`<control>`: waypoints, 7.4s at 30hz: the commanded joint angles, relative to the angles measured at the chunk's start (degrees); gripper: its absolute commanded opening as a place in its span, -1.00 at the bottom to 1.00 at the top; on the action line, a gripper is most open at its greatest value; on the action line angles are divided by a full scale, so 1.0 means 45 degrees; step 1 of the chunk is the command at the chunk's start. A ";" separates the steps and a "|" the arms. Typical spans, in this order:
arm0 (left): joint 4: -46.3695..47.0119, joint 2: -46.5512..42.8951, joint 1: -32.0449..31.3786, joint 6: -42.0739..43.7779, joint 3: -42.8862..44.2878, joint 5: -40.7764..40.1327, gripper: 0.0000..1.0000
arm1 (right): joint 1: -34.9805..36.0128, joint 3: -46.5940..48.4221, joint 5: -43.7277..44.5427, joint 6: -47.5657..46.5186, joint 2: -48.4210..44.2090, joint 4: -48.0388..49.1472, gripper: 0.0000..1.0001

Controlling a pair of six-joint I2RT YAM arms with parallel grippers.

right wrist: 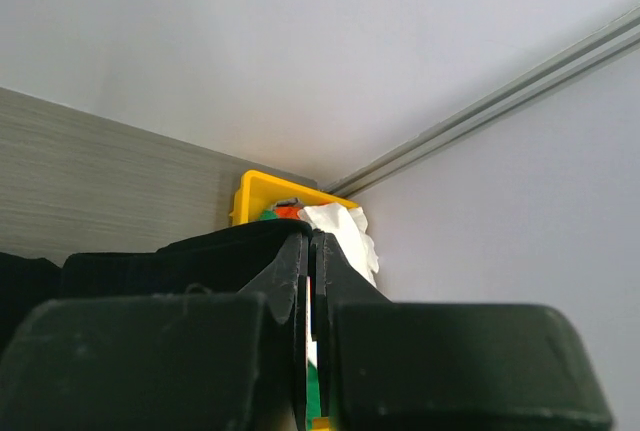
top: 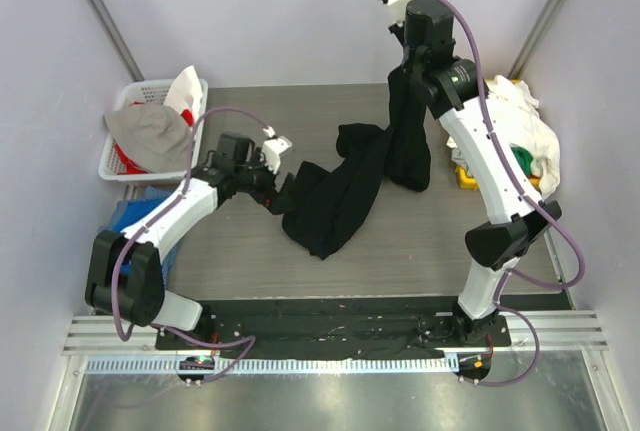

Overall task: Fold and stack the t-shirts
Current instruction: Flatten out the tshirt

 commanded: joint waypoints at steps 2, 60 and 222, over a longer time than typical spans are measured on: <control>-0.1073 -0.0057 -0.2133 0.0786 -0.0047 -0.0536 0.89 | -0.0234 -0.0096 0.0393 -0.0139 0.0328 0.0827 -0.98; 0.2577 0.1133 -0.2570 0.2506 0.1396 -0.8917 -1.00 | -0.1738 -0.3788 0.0570 0.0642 -0.2132 0.1725 -0.98; 0.0978 -0.0155 -0.0501 0.0847 0.4929 -0.8408 -1.00 | -0.4161 -0.8221 -0.3473 0.2263 -0.4924 0.2602 -0.98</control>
